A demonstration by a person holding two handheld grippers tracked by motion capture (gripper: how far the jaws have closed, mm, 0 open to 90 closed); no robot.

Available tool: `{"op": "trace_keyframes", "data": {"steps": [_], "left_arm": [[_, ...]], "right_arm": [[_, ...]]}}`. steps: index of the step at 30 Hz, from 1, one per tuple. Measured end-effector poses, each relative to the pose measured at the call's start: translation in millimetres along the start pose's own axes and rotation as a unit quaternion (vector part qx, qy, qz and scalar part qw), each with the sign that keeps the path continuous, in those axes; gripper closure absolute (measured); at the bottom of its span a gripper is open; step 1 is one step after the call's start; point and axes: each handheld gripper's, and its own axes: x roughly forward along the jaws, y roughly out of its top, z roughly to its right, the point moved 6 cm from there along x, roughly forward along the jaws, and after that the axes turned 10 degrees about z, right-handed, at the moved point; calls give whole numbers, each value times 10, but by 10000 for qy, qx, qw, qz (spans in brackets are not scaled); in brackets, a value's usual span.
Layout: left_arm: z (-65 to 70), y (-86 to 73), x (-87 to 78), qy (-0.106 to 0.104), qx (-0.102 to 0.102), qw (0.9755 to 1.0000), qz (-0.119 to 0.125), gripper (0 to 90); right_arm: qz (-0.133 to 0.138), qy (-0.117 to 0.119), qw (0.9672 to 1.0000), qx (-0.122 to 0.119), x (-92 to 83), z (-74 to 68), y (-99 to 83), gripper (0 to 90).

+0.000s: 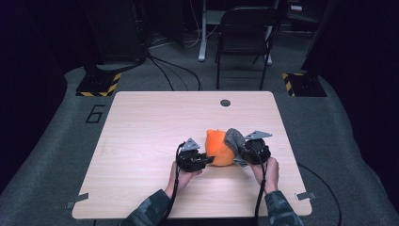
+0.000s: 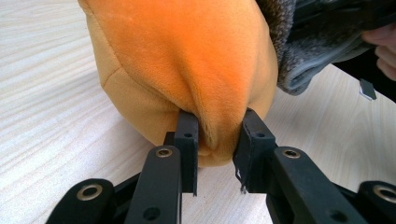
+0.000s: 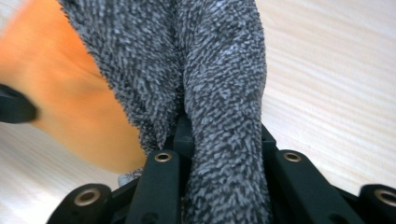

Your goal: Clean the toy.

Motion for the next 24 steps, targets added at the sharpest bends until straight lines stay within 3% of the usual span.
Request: {"op": "trace_keyframes", "data": {"steps": [7,14,20,24], "left_arm": [[-4,0,-2,13,1,10000,10,725],[-12,1,-2,13,40,10000,27,725],[-19,1,-5,44,30,10000,24,724],[-17,-1,-4,48,22,10000,24,724]], "right_arm": [[-458,-196,9985,209,143,200,-235,720],[-836,-261,9959,220,228,302,-375,719],[-632,-360,9972,188,86,325,-229,720],[-200,-301,9992,152,-102,243,5,720]]}}
